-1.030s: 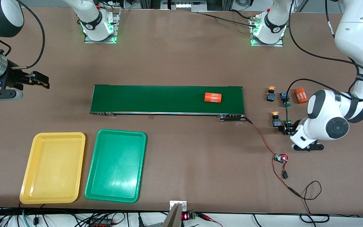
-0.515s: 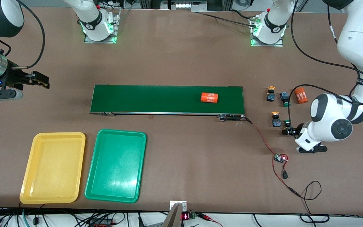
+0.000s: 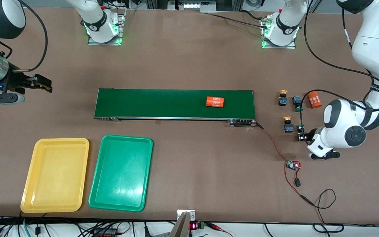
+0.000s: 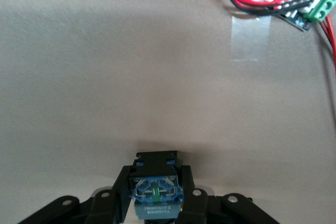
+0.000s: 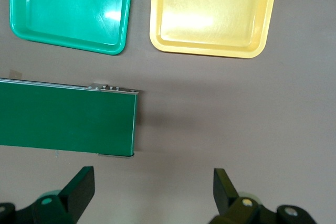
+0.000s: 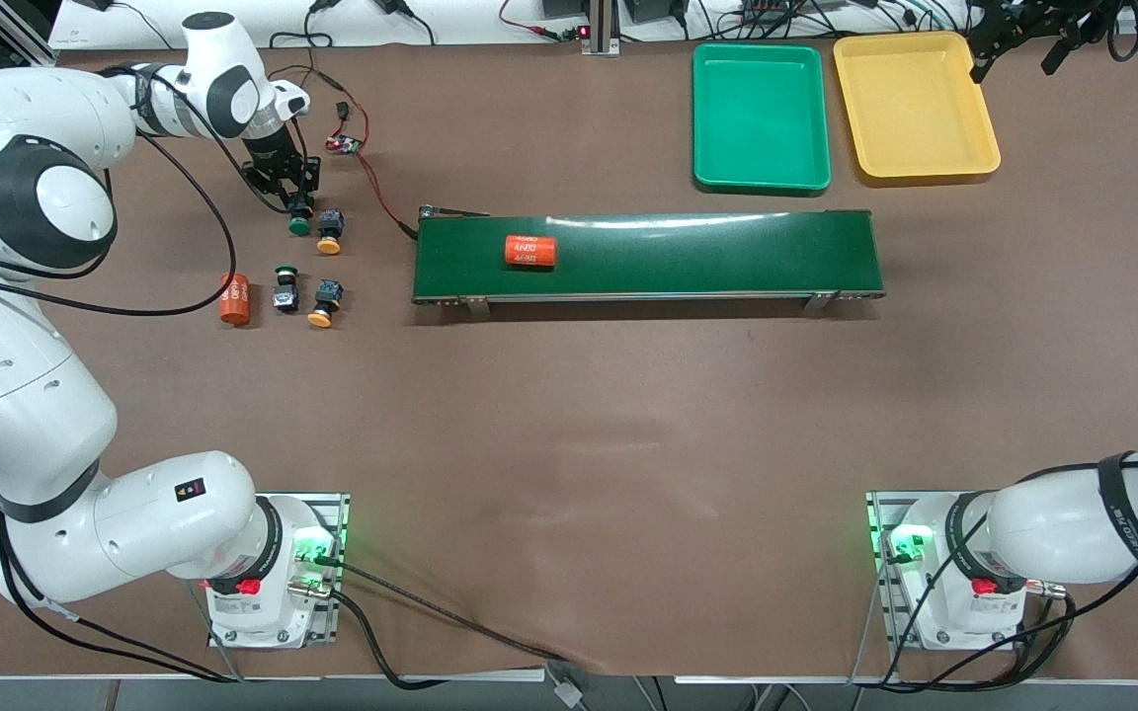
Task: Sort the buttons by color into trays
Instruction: 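Place the green-capped button on the conveyor belt with the left gripper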
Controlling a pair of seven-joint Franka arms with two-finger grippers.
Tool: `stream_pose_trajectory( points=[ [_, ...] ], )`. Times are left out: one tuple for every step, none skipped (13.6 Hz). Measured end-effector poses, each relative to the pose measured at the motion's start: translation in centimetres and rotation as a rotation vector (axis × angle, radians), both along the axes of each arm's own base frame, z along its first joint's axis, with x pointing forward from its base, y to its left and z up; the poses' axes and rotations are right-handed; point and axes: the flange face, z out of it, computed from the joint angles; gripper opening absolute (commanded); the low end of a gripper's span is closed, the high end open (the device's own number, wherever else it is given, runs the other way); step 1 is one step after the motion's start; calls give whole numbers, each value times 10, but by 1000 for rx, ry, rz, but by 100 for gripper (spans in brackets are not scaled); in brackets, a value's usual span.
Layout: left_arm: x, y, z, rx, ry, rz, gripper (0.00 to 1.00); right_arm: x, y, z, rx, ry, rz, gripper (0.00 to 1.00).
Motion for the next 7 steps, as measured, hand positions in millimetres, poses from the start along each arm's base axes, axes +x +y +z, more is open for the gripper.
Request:
stream_pose_trajectory(
  points=[
    [0, -4, 5, 1, 12, -5, 18, 0, 0, 0, 0, 0, 0, 100],
    [1, -11, 18, 2, 25, -17, 18, 0, 0, 0, 0, 0, 0, 100],
    [2, -24, 38, 4, 39, -34, 18, 0, 0, 0, 0, 0, 0, 100],
    [0, -39, 63, 12, 64, -53, 19, 0, 0, 0, 0, 0, 0, 100],
    [-4, -56, 85, 20, 87, -76, 19, 0, 0, 0, 0, 0, 0, 100],
    [-9, -76, 104, 21, 97, -103, 18, 0, 0, 0, 0, 0, 0, 100],
    [-14, -99, 118, 16, 103, -135, 18, 0, 0, 0, 0, 0, 0, 100]
  ],
)
